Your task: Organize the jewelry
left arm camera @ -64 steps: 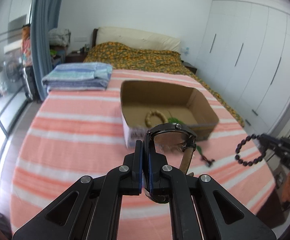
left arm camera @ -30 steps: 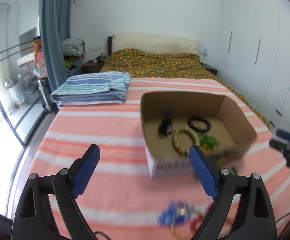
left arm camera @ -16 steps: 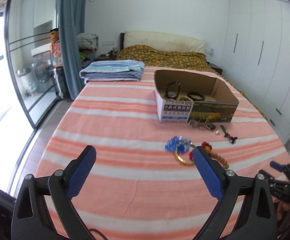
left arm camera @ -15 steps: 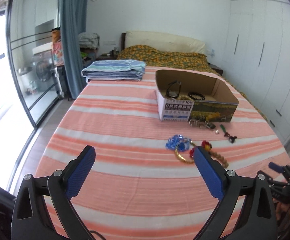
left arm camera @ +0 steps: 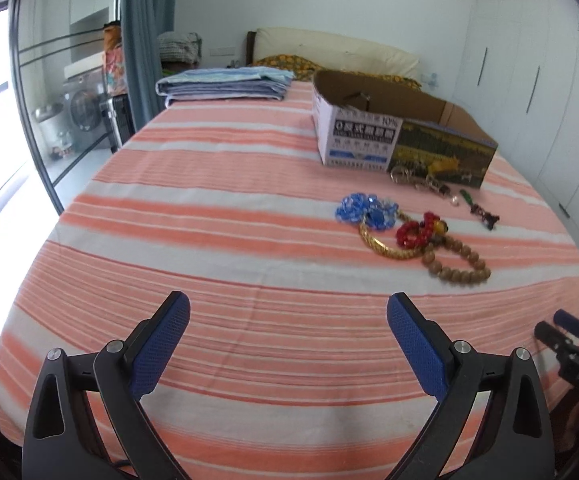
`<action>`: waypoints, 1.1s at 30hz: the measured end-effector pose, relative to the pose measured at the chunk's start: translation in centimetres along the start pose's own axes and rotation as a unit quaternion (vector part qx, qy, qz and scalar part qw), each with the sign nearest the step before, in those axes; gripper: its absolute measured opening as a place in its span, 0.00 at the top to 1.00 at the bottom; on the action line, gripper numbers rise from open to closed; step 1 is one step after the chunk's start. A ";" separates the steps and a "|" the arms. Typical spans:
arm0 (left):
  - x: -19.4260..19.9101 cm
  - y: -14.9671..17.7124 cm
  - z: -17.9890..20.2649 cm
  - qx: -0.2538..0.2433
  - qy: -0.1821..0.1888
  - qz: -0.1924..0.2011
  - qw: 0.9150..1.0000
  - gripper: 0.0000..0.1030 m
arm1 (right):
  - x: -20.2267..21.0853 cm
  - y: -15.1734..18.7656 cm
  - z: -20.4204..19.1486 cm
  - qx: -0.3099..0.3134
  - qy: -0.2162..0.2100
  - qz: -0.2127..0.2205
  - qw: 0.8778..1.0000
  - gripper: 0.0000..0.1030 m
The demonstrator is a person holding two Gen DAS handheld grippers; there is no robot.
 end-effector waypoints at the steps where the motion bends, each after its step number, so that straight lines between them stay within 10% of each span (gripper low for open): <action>1: -0.5 0.2 0.3 -0.005 -0.002 -0.004 1.000 0.04 | 0.0 0.0 -0.1 0.001 -0.001 0.001 1.000 0.32; 33: -3.6 2.1 1.0 -0.015 -0.019 -0.046 0.999 0.03 | -0.5 0.4 -1.3 0.020 0.033 0.043 0.998 0.15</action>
Point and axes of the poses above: each gripper's, at about its wrist camera, not at the fingertips, and x roughly against the way its jaws point, z to its right, y to its underside, the point moved 8 cm from there along -x, roughly the way its jaws point, and after that the axes turned 12 degrees about -z, right-handed, at the moved point
